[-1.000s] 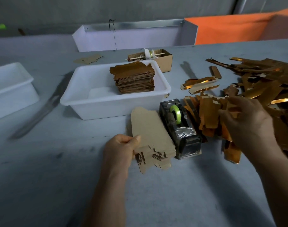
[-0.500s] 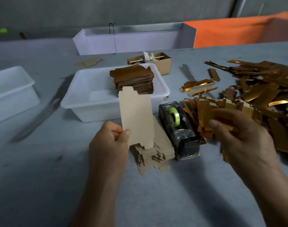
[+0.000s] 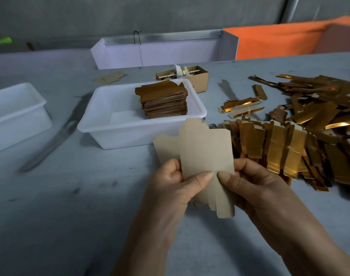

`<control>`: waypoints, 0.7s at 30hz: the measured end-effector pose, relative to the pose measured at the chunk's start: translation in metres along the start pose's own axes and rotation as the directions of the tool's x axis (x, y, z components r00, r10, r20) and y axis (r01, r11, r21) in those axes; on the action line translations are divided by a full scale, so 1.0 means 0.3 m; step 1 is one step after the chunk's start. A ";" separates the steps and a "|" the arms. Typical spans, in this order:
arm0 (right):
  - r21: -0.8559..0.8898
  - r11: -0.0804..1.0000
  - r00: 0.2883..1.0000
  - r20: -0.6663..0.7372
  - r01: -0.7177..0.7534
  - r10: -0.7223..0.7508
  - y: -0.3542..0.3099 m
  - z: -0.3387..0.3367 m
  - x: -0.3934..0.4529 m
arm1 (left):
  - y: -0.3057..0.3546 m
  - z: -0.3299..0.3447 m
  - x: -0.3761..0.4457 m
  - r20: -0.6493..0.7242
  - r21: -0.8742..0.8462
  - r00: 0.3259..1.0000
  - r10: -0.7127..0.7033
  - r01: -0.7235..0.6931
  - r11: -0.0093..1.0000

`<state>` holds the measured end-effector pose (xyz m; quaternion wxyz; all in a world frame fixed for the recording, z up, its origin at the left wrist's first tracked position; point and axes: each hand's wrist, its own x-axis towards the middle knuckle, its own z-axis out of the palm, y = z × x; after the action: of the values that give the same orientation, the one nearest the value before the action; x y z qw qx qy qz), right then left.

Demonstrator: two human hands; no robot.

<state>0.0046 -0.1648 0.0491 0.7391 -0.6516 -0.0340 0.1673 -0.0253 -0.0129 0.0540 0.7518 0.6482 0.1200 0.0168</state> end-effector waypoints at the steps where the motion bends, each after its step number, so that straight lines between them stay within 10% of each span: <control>1: -0.001 1.000 1.000 0.003 0.000 0.000 0.001 -0.002 -0.005 | -0.007 0.002 0.002 0.015 0.001 1.000 0.006 -0.006 1.000; 16: -0.085 0.994 0.997 -0.034 0.063 -0.066 0.028 -0.015 -0.030 | -0.085 0.040 0.022 -0.055 0.042 0.998 0.027 -0.025 0.999; 21: -0.406 0.909 0.971 -0.163 0.094 -0.173 0.051 -0.018 -0.030 | -0.098 0.049 0.021 -0.079 0.022 0.996 0.051 -0.050 0.999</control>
<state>-0.0055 -0.1710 0.0348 0.6016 -0.7968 -0.0391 0.0414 -0.0201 -0.0307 0.0263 0.7392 0.6573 0.1336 0.0605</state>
